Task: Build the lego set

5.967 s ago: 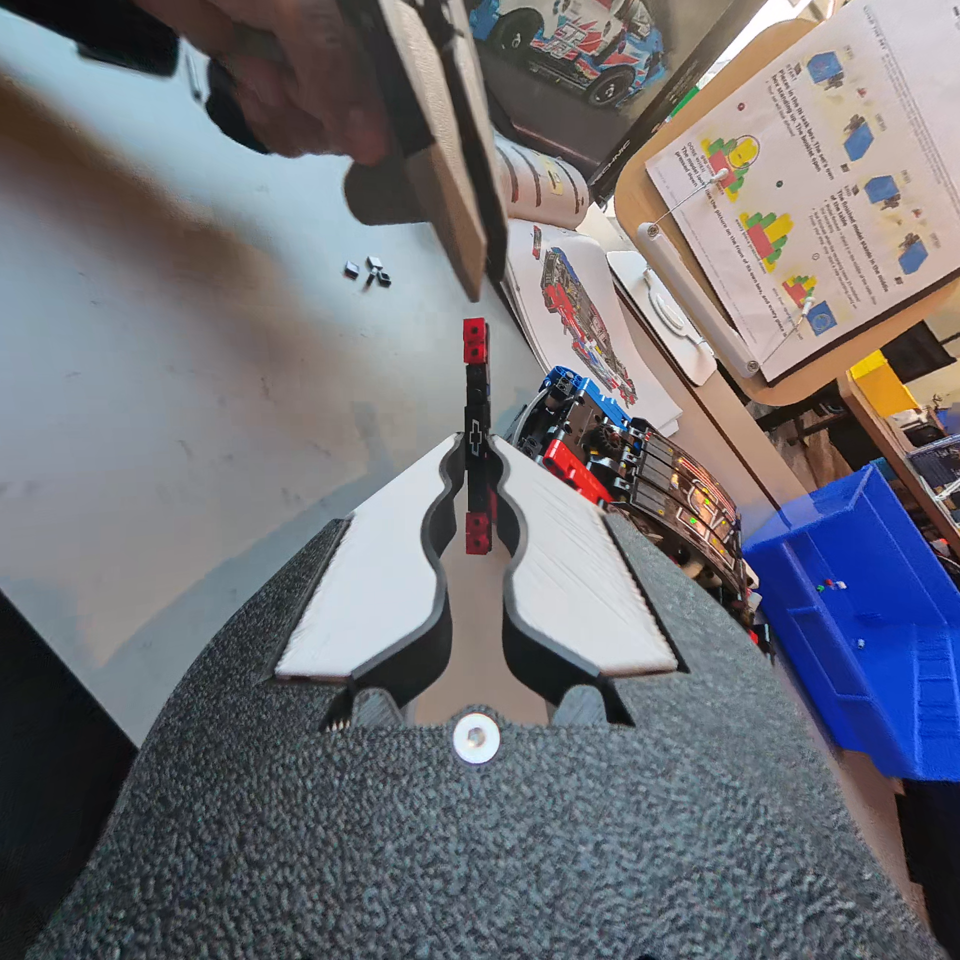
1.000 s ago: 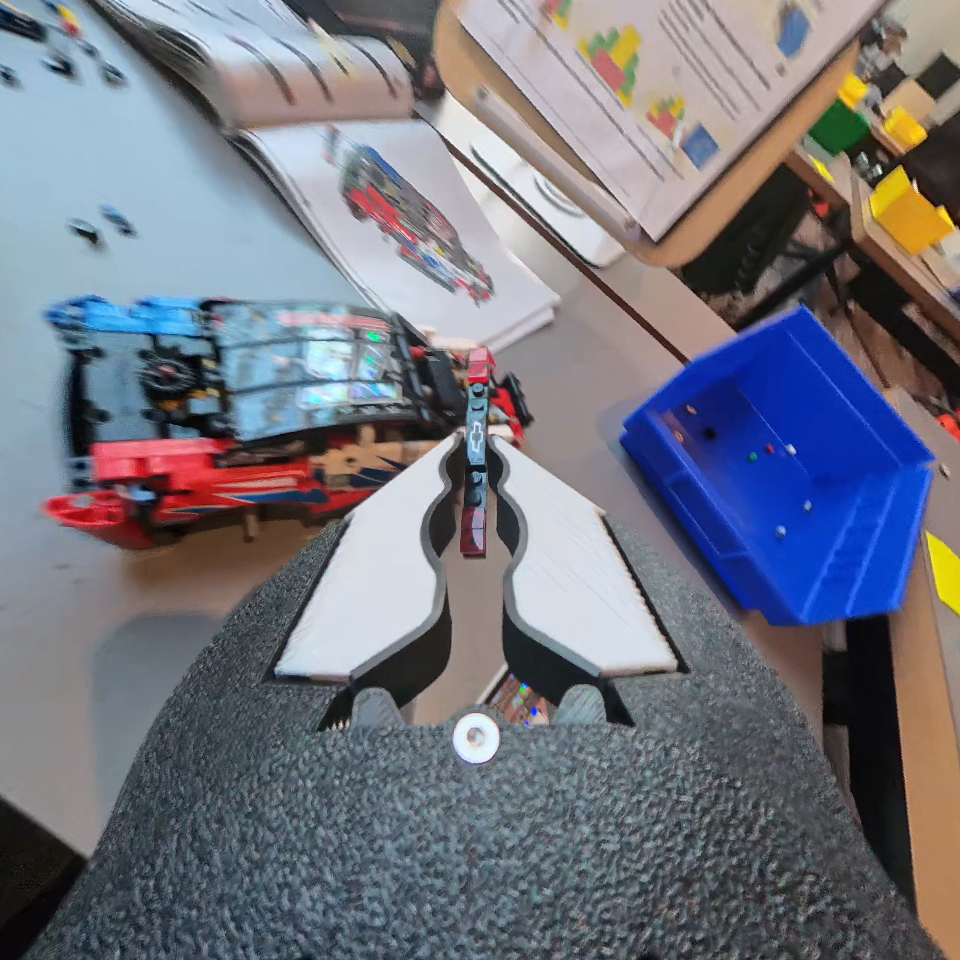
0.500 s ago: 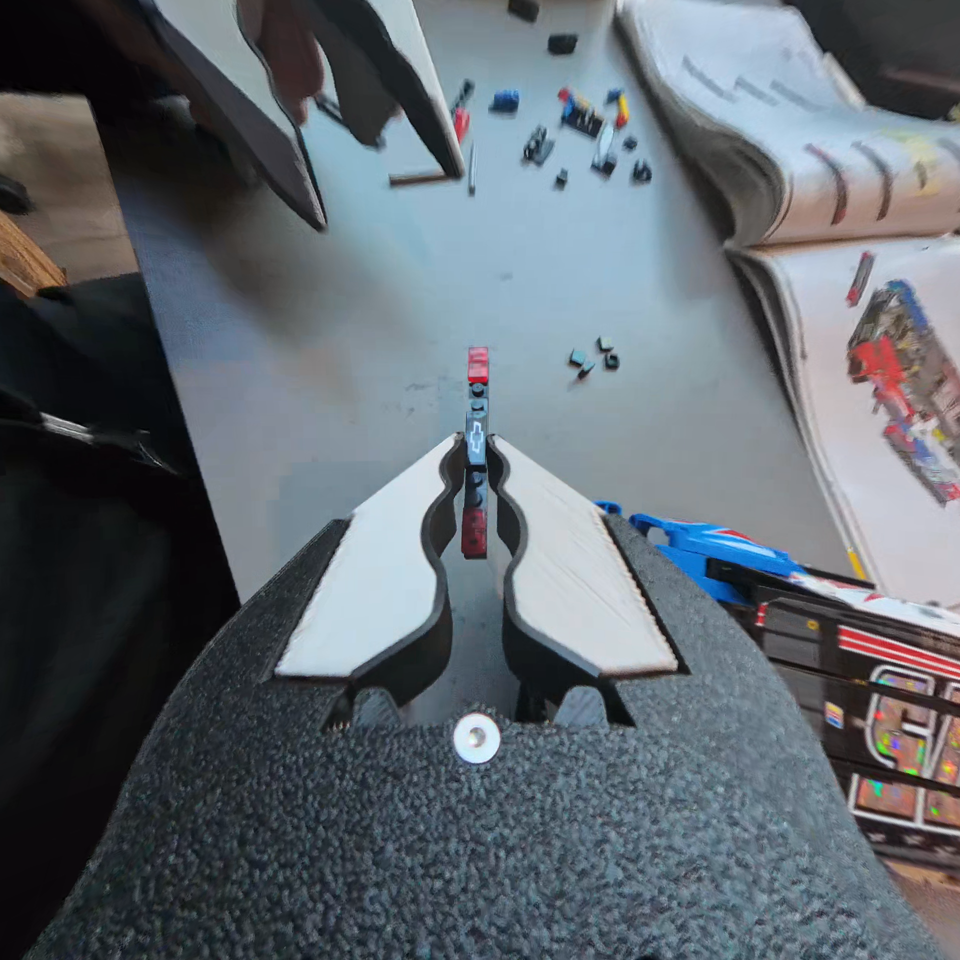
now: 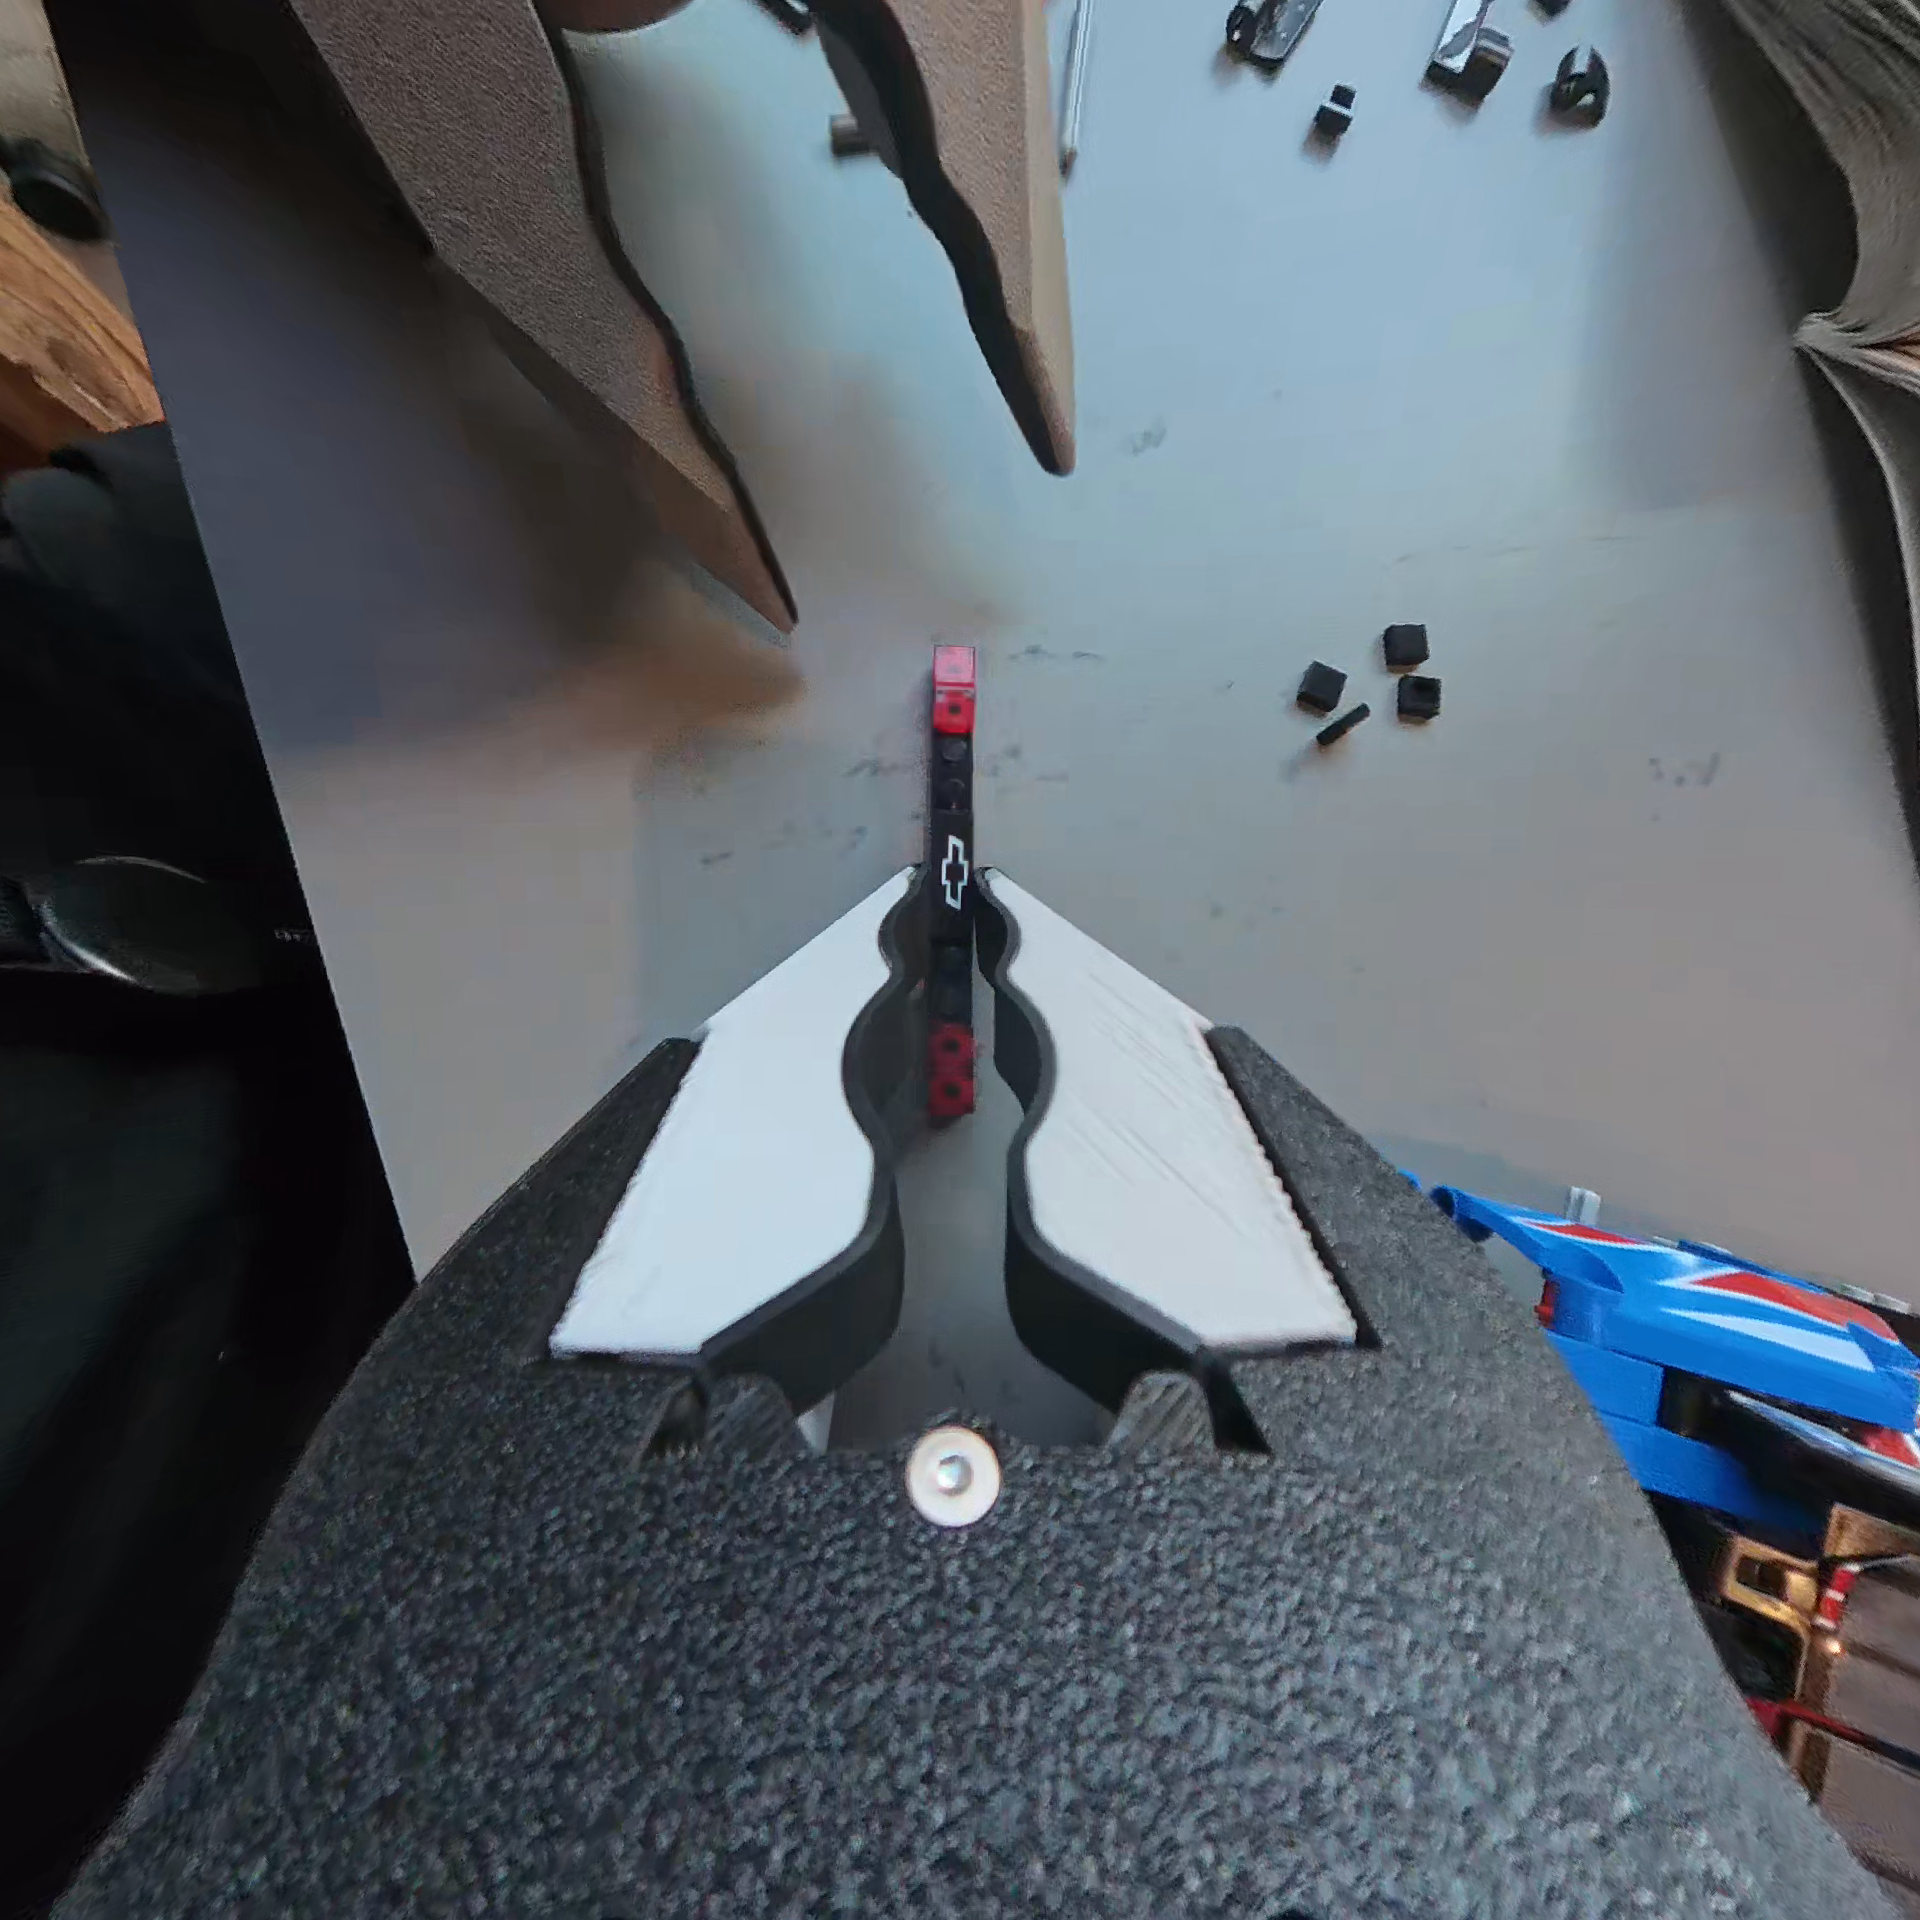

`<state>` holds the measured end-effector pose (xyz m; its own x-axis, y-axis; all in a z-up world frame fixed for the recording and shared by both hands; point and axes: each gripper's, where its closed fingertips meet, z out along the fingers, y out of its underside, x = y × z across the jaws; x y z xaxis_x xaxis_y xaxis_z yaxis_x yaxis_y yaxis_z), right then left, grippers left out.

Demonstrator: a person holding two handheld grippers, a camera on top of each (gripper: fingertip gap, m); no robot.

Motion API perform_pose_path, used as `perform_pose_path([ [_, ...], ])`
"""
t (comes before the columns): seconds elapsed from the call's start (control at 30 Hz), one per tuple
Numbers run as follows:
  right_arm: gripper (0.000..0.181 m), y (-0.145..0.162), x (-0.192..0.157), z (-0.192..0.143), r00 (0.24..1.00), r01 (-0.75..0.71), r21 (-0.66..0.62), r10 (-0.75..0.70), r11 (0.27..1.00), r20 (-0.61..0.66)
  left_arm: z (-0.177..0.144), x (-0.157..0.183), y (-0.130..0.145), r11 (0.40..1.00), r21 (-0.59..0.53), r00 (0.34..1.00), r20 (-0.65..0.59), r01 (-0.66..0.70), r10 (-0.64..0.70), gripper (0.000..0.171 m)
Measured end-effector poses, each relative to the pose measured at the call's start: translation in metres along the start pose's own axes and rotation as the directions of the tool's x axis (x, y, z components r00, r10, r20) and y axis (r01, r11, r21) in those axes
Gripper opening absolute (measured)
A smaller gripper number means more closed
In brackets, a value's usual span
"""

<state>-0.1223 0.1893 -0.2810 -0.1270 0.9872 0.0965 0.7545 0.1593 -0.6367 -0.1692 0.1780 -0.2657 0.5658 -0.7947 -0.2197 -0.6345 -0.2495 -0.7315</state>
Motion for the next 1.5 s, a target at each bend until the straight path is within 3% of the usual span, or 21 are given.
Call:
perform_pose_path([
  [0.17,0.011,0.002,0.004,-0.009,0.999,0.003,-0.001,-0.003,1.000,-0.051,0.020,0.008,-0.013,0.998,-0.008,0.993,-0.102,-0.063,0.061,0.032],
  [0.3,0.015,0.008,0.006,-0.024,0.995,-0.017,0.009,0.018,1.000,-0.096,0.029,0.009,-0.008,0.998,-0.037,0.988,-0.146,-0.052,0.046,0.025],
  [0.4,0.011,0.020,0.012,-0.030,0.989,-0.037,-0.010,0.035,0.999,-0.142,0.030,0.011,-0.008,0.998,-0.027,0.986,-0.159,-0.058,0.053,0.008],
  [0.57,0.000,0.029,0.027,-0.030,0.971,-0.014,-0.039,0.004,0.999,-0.238,0.025,0.012,-0.003,0.998,-0.028,0.987,-0.153,-0.050,0.046,0.006],
  [0.87,0.000,0.034,0.049,-0.023,0.949,0.026,-0.106,-0.058,0.994,-0.311,-0.003,0.002,0.023,0.999,-0.047,0.997,-0.075,-0.021,0.018,0.010],
  [0.93,0.000,0.022,0.043,-0.023,0.956,0.039,-0.069,-0.057,0.997,-0.287,-0.009,-0.001,0.027,0.999,-0.041,0.999,-0.052,-0.008,0.006,0.020],
  [1.1,0.011,-0.023,0.005,-0.008,0.985,0.134,0.046,-0.128,0.990,-0.113,-0.011,0.002,0.028,1.000,-0.031,0.999,-0.046,0.003,-0.004,0.022],
  [1.23,0.010,-0.053,-0.010,0.012,0.987,0.159,0.093,-0.160,0.983,0.003,-0.008,0.000,0.027,0.999,-0.040,0.999,-0.033,0.015,-0.016,0.014],
  [1.37,0.009,-0.056,-0.015,0.038,0.971,0.214,0.057,-0.218,0.975,0.098,-0.011,-0.001,0.029,0.999,-0.038,1.000,-0.026,0.005,-0.006,0.005],
  [1.5,0.004,-0.059,-0.011,0.042,0.969,0.207,0.050,-0.212,0.977,0.125,-0.011,-0.002,0.030,0.999,-0.041,1.000,-0.025,0.004,-0.005,0.006],
])
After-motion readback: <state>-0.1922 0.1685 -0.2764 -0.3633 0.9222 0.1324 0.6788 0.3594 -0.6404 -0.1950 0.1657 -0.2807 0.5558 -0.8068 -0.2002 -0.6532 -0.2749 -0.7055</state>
